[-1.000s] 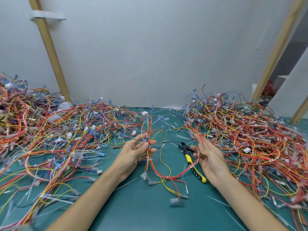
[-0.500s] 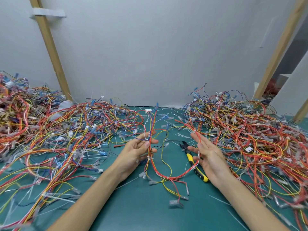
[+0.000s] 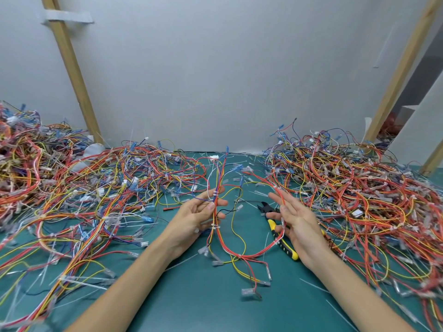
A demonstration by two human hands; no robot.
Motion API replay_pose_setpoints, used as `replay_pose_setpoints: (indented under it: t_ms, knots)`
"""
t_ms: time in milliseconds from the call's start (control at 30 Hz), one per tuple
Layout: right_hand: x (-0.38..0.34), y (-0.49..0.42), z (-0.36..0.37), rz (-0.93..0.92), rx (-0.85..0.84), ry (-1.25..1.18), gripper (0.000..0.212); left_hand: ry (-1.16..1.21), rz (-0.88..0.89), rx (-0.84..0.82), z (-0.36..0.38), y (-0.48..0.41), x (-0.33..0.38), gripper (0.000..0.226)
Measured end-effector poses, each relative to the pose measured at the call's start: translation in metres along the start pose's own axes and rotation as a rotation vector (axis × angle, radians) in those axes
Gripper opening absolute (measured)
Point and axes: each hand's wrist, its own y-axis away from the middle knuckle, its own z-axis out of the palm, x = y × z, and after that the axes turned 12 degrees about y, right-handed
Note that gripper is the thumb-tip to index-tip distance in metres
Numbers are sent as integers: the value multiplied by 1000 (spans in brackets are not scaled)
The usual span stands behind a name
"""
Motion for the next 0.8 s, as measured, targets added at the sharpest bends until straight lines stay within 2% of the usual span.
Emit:
replay_pose_setpoints:
  t_ms: [567, 667, 800]
  knots:
    - [-1, 4, 2, -29, 14, 96, 36, 80, -11, -16, -2, 0, 1, 37]
    - [-2, 6, 2, -167, 76, 374, 29, 175, 6, 9, -3, -1, 3, 34]
    - [-4, 12, 4, -487, 227, 1113, 15, 301, 34, 44, -1, -2, 7, 35]
